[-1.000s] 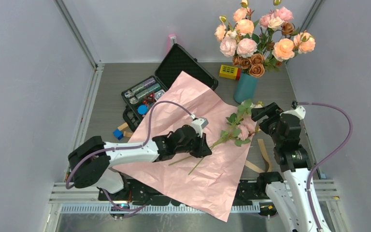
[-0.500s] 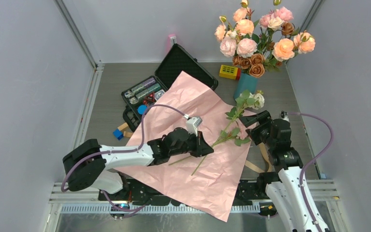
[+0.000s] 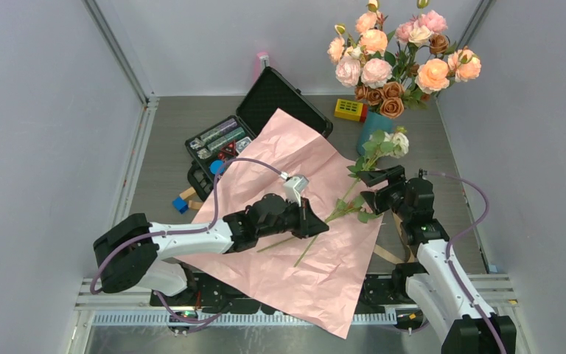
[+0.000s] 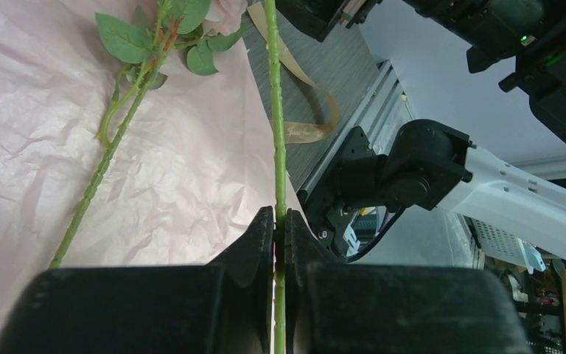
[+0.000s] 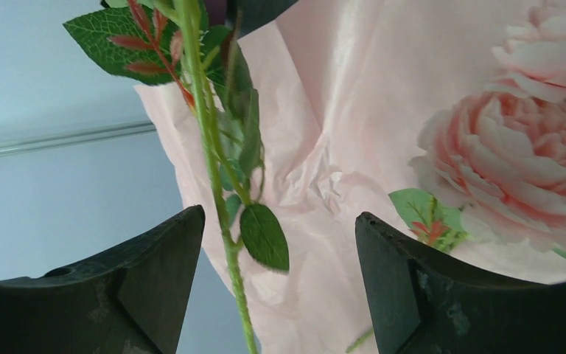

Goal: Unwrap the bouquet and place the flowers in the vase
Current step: Pick up the fake flower from the wrapping paper.

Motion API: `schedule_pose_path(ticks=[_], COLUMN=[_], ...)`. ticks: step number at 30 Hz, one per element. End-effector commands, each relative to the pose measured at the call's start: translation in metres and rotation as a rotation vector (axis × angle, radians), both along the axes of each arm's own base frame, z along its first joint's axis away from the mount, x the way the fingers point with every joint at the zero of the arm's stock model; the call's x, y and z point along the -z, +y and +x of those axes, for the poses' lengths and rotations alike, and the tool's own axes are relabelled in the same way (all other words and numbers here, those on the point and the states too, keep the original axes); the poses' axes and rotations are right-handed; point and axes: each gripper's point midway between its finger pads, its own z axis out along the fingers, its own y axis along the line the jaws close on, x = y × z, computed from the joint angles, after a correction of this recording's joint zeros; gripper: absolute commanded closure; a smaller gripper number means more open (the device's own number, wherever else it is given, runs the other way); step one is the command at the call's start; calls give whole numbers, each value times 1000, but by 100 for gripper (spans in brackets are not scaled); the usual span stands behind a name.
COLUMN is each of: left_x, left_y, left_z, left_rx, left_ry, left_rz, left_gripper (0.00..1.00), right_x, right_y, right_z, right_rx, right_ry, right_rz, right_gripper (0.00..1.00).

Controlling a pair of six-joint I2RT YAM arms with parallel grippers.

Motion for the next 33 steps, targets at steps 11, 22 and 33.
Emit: schedule_pose_path(ticks=[11,22,33], left_x=[-28,-24,-23], left_y=[-12,-15,-7], left_z=[-4,-5,-6], left_rx=[43,59,92], left_ry=[-43,-28,-59], left_rz=[-97,-85,37], left_gripper=[100,100,86], right_x=[-33,-37,-43], right_y=[12,11,9], right_z=[19,20,21], right_rx=[-35,-21,-6], right_ry=[-128,-141,-168], right_rz=[95,114,119], right_gripper=[40,64,100])
